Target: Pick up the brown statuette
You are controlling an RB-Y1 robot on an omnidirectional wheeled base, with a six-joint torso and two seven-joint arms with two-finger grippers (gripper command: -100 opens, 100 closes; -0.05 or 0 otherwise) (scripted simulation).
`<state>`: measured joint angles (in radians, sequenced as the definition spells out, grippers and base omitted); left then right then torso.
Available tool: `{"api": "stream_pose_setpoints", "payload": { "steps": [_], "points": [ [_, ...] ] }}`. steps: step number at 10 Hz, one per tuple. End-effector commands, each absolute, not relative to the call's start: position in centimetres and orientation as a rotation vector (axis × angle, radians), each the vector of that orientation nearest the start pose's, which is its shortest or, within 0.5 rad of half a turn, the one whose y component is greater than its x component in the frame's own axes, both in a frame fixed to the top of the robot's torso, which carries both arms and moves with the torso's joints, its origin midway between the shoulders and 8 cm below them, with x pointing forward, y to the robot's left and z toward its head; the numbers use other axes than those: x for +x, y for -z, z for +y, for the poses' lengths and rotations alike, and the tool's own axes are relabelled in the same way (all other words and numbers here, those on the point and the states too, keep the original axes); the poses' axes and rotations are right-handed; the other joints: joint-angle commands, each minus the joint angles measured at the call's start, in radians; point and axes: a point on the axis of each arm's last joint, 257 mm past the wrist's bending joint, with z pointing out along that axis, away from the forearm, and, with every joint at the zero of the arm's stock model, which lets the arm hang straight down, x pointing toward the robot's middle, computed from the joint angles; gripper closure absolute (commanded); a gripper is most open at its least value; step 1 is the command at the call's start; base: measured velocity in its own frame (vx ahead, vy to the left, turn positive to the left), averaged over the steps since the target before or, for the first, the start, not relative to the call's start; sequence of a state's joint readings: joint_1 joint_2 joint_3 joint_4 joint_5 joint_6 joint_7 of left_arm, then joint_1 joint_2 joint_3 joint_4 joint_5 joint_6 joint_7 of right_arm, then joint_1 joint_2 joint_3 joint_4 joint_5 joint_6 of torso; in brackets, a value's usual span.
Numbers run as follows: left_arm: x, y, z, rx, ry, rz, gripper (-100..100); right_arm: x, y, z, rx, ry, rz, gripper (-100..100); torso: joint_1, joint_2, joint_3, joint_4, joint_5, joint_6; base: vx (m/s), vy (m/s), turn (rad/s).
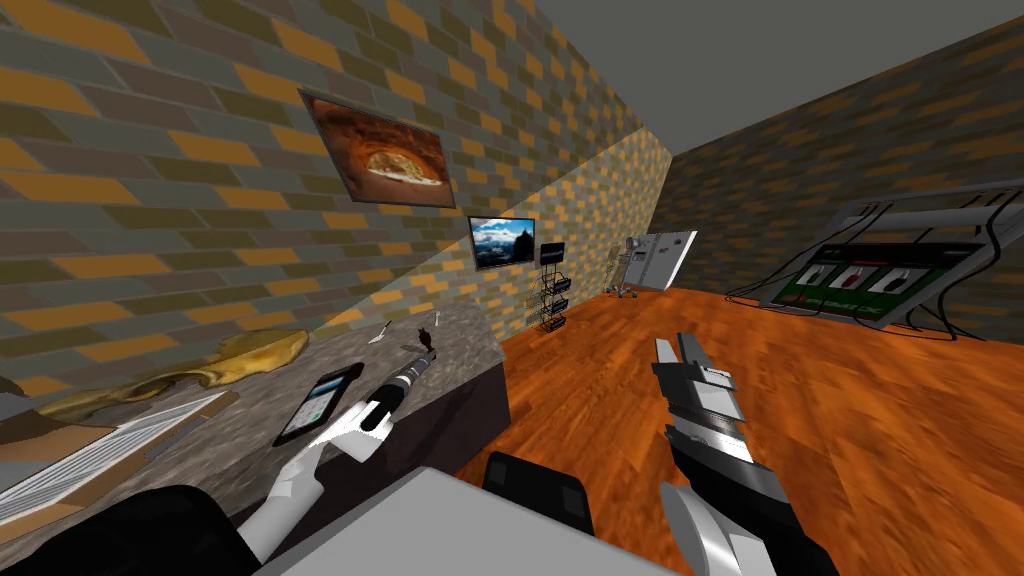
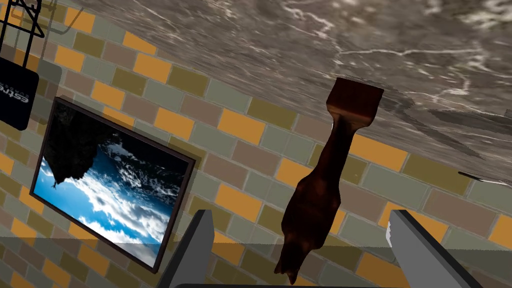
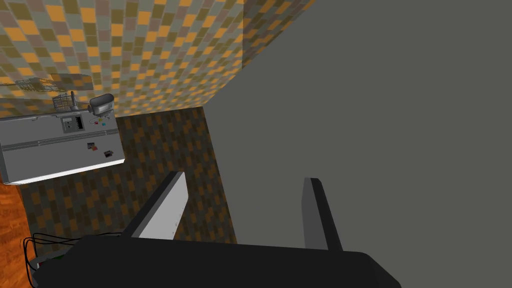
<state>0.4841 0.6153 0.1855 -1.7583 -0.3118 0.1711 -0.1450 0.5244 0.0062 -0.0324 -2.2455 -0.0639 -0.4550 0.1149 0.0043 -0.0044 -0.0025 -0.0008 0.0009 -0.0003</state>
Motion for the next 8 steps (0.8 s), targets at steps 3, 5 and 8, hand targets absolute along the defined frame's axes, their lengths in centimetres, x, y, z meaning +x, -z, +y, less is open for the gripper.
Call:
{"api": "stream_pose_setpoints", "payload": {
  "steps": [3,5,8],
  "points": [
    [37.3,26.3,56.6,-0.669,-0.089,1.744,-100,35.1,0.7,-30.5,0.734,-1.171,0.666,0,0.001,-0.002,-0.001,0.000,0.000,0.000,0.112,0.065,-0.051],
    [37.2,26.2,56.5,-0.669,-0.087,1.743,-100,35.1,0.7,-30.5,0.734,-1.171,0.667,0,0.005,-0.006,-0.003,-0.001,0.001,0.000,0.116,0.090,-0.023],
    [35.9,27.1,59.5,-0.694,-0.135,1.760,-100,35.1,0.7,-30.5,0.734,-1.172,0.666,0,-0.004,0.007,0.004,0.001,-0.001,0.001,-0.046,-0.010,-0.211]
  ]
}}
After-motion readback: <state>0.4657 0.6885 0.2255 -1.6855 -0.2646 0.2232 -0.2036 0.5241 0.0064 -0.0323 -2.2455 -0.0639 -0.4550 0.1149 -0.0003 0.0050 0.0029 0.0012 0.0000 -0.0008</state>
